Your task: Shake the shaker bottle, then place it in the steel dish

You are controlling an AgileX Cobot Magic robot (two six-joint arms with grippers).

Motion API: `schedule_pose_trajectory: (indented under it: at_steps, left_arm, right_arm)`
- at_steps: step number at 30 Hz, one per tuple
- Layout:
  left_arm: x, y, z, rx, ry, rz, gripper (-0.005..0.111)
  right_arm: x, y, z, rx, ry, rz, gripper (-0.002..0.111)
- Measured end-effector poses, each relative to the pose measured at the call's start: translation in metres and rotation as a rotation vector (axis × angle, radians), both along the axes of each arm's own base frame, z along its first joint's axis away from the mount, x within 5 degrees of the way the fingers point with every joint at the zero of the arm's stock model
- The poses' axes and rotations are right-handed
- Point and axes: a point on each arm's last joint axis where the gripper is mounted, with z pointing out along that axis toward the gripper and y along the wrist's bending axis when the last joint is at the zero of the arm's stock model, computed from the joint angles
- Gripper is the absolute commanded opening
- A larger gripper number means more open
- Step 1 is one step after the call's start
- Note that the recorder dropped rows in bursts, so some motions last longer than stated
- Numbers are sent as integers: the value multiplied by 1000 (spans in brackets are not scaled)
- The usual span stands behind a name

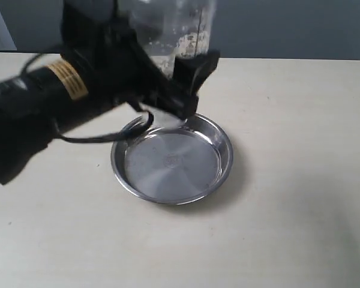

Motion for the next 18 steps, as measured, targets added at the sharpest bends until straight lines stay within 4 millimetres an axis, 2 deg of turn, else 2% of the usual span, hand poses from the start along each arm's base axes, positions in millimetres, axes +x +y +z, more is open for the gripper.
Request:
schedule_pose_trajectory:
  at_steps: [2,3,4,5,6,8,10,12,15,16,18]
  left_arm:
    - [1,4,-36,29,184,40,0]
    - [-3,3,-48,47,232,29,0]
    - [-9,0,-50,65,220,-7,0]
    - [-12,-4,-42,55,174,-38,0]
    - [-14,-7,-25,30,89,-72,0]
    - [-16,-13,19,-49,-74,-103,0]
    - [-14,-13,38,-68,-132,-90,0]
    - [-10,-14,27,-26,-99,-78,0]
    - [-7,-18,-26,109,115,-79,0]
    - [-9,-18,-35,141,164,-86,0]
    - [-14,-17,-29,142,149,-103,0]
  right_arm:
    - [0,0,0,0,0,0,-1]
    - [0,0,0,0,0,0,-1]
    - [0,0,0,0,0,0,-1]
    - [0,0,0,0,0,0,-1]
    - [0,0,0,0,0,0,-1]
    - [0,0,0,0,0,0,-1]
    - [0,0,0,0,0,0,-1]
    - [0,0,0,0,0,0,-1]
    - [0,0,0,0,0,0,-1]
    - [0,0,0,0,0,0,-1]
    - [0,0,0,0,0,0,-1]
